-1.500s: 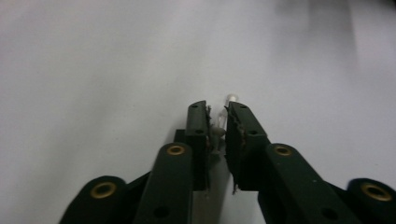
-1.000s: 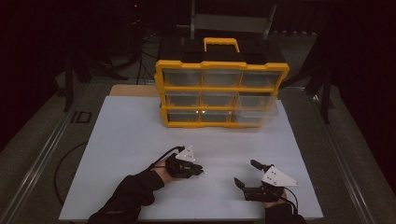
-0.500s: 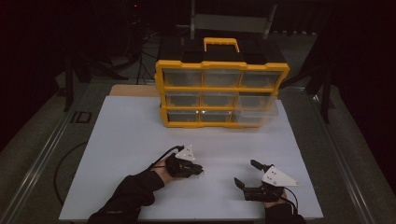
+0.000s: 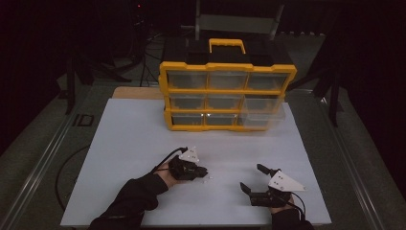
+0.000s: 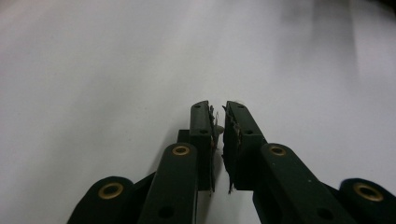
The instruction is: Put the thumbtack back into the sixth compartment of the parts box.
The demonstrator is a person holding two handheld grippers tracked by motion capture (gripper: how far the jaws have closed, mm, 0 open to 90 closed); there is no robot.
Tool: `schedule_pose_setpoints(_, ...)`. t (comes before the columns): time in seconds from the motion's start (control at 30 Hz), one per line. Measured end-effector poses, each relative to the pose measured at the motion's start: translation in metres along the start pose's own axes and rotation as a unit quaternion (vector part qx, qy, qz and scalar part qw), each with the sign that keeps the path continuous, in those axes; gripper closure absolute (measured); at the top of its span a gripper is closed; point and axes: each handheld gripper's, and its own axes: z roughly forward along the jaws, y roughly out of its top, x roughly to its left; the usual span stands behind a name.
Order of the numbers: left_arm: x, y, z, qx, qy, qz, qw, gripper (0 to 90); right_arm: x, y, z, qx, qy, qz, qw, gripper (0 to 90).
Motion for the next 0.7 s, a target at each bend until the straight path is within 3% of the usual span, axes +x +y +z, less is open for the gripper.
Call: schedule_pose_setpoints(0.7, -0.005, 0.047, -0.03, -0.02, -0.004, 0.03, 0.9993, 83.1, 0.001, 0.0, 0.001, 0.001, -0.001, -0.001, 1.0, 10.0)
